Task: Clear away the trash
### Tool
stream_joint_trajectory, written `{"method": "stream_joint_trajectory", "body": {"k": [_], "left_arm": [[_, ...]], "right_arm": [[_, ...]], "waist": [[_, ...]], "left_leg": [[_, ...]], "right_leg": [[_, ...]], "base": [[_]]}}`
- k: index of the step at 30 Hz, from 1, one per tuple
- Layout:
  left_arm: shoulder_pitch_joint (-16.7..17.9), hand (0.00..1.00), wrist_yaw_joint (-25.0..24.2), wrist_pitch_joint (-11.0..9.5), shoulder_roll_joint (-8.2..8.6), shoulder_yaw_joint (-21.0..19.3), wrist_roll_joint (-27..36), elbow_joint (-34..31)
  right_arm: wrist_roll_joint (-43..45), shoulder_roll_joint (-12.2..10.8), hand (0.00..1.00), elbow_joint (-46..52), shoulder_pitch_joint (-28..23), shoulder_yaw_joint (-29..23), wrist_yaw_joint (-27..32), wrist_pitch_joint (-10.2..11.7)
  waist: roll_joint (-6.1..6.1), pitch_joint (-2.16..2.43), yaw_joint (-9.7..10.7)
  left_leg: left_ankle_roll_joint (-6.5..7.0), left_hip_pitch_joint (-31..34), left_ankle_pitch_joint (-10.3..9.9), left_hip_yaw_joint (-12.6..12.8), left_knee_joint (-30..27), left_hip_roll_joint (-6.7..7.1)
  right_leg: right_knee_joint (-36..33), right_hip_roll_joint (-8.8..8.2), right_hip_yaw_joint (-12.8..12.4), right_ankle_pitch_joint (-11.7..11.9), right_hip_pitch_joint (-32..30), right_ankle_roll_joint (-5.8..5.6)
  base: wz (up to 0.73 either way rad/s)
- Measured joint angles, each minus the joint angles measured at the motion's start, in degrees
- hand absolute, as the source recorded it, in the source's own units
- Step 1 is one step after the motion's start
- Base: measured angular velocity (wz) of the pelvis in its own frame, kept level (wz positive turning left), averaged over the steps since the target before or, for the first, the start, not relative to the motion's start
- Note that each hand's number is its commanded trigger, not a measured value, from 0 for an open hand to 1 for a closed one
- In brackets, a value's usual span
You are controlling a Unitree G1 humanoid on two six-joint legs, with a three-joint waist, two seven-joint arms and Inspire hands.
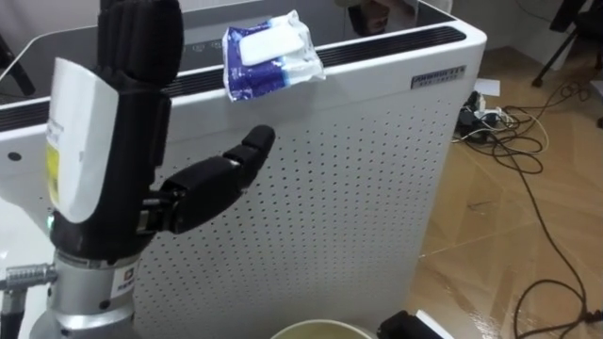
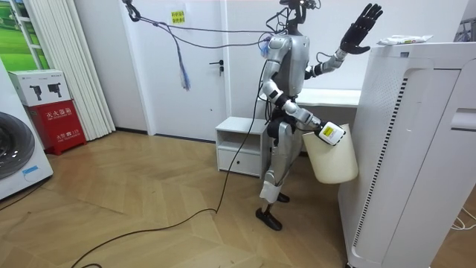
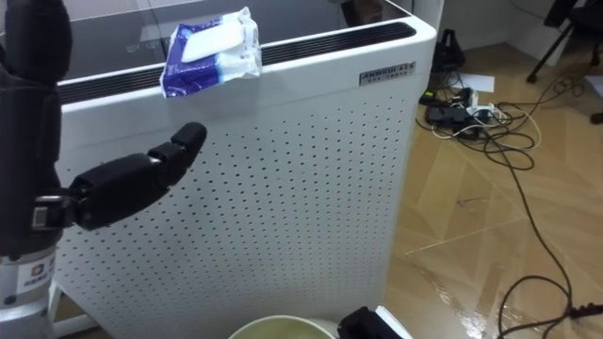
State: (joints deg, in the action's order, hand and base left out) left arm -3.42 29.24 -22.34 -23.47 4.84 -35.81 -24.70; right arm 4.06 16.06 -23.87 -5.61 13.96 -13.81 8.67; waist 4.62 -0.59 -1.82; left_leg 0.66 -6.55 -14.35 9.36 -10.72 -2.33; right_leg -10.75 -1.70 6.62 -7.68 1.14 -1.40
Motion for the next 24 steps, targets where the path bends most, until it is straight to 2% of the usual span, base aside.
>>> {"method": "stream_joint_trajectory", "body": {"k": [17,24], "left_arm": [[-1.9,0.00,-4.7,0.3,0.26,1.4,-1.5,-0.1],[-2.1,0.00,-7.7,1.6,0.31,3.3,-2.6,-0.1]], "right_arm": [[1.0,-1.0,1.00,0.0,0.0,0.0,0.0,0.0],[1.3,-1.4,1.00,0.0,0.0,0.8,-0.7,0.0]], "waist": [[-0.23,0.00,0.3],[-0.26,0.01,0.3]], "left_leg": [[0.00,-0.1,0.0,0.0,0.0,-0.04],[0.00,-0.1,0.0,0.0,0.0,-0.06]], "right_leg": [[-0.1,0.00,0.0,0.0,0.1,0.00],[0.0,-0.05,0.1,0.0,0.1,-0.01]], "base": [[0.00],[0.00]]}}
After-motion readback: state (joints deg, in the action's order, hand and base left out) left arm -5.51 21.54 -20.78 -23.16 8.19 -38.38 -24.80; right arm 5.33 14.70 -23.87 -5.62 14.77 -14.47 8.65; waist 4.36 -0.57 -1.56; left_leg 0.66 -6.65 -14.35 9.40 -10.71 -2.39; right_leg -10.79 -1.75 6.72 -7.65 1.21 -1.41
